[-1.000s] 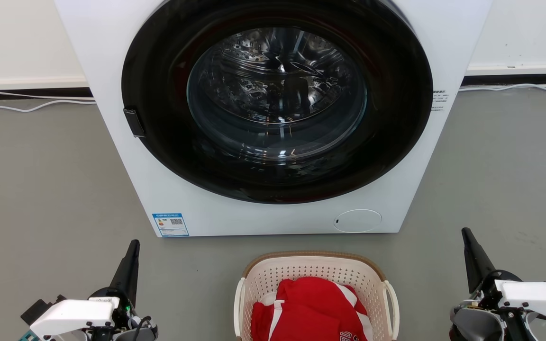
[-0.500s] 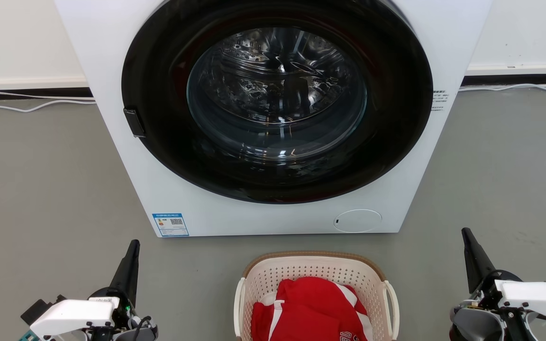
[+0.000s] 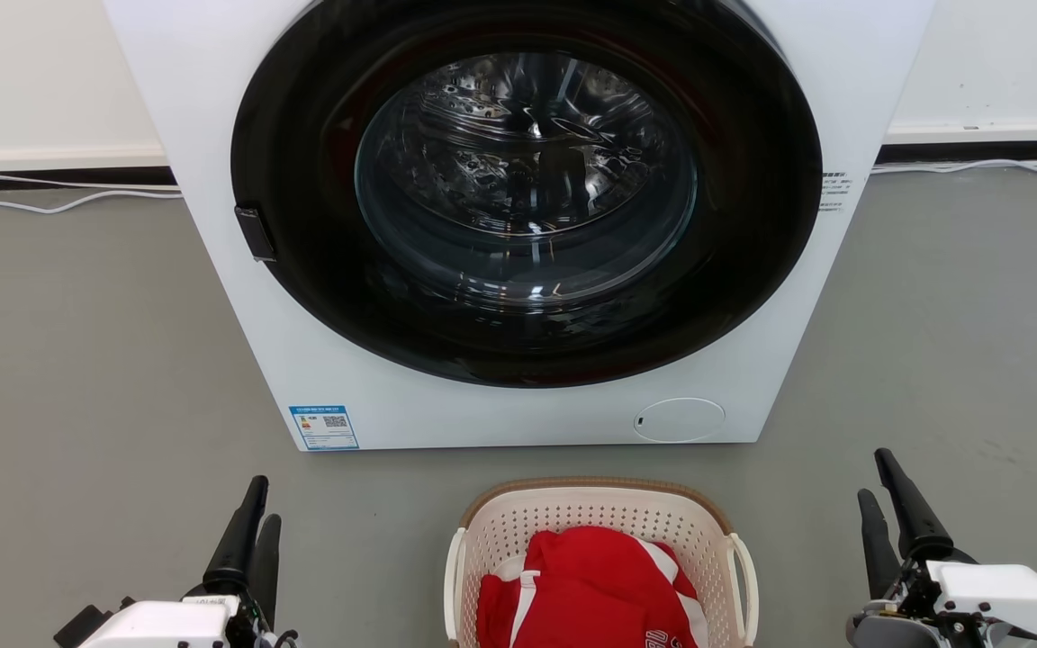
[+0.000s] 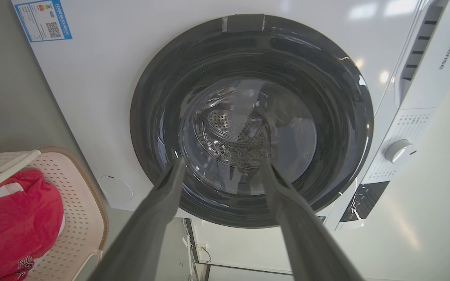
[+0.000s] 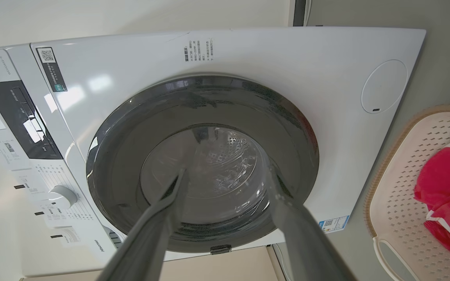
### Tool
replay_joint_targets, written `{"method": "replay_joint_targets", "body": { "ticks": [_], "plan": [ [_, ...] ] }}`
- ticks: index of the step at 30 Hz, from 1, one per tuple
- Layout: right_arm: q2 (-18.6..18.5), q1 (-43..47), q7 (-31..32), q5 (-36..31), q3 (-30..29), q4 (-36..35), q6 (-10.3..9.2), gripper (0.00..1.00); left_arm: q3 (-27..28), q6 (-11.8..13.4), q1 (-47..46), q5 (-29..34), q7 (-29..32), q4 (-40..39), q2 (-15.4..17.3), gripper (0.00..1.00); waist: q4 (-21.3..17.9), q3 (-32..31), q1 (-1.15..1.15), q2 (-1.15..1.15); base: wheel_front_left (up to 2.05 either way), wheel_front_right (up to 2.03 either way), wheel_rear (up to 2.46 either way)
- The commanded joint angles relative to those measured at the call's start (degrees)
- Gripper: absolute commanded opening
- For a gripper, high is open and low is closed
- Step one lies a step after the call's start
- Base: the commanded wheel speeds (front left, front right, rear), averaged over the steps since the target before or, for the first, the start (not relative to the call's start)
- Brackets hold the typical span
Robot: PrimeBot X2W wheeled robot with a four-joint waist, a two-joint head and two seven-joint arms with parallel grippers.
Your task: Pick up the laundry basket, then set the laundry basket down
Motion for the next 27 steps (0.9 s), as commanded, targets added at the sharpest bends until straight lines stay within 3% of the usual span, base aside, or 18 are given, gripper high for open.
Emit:
{"method": "replay_joint_targets", "body": {
  "ticks": [1,12,27],
  "plan": [
    [-0.30,-1.81,-0.65,-0.18,0.58,-1.92,0.04,1.00,-0.11,-0.10,-1.94,0.18,-0.50,-2.08,0.29,1.00,-0.01,0.02,0.06,0.00,0.00,0.00,0.00],
    [-1.05,-2.20,-2.79,-2.08,3.02,-3.29,0.08,1.00,-0.67,-0.14,-2.15,3.48,-2.35,-3.41,0.38,1.00,-0.10,0.22,-0.01,0.00,0.00,0.00,0.00],
    [-2.50,-2.85,-5.53,-10.75,6.56,-5.65,0.13,1.00,-1.57,-0.19,-2.43,14.55,-4.88,-5.70,0.51,1.00,-0.31,0.45,-0.01,0.00,0.00,0.00,0.00]
  ]
}}
